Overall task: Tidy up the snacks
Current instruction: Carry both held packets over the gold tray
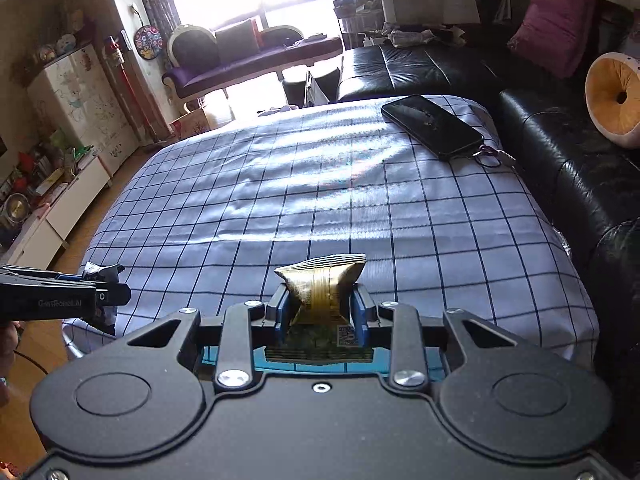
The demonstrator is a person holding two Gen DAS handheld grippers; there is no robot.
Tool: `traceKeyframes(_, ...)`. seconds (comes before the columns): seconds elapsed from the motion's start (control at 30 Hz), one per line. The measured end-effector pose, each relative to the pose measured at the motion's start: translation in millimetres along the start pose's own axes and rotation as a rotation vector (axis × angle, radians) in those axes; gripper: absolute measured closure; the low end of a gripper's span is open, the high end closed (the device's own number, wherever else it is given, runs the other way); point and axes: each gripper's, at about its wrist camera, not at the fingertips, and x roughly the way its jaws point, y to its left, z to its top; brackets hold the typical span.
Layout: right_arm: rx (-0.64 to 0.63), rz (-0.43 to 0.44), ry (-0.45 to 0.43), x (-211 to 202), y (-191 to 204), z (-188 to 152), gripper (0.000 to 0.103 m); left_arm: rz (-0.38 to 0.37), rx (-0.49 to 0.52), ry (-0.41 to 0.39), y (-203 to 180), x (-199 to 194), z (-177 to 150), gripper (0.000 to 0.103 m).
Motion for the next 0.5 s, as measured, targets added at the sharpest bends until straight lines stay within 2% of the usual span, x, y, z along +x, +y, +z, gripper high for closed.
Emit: traceKeyframes(0.5,0.058,-0.024,-0.018,-54,-10,-50,0.062,-0.004,-0.004,-0.013,-25,-39,-62,0.070)
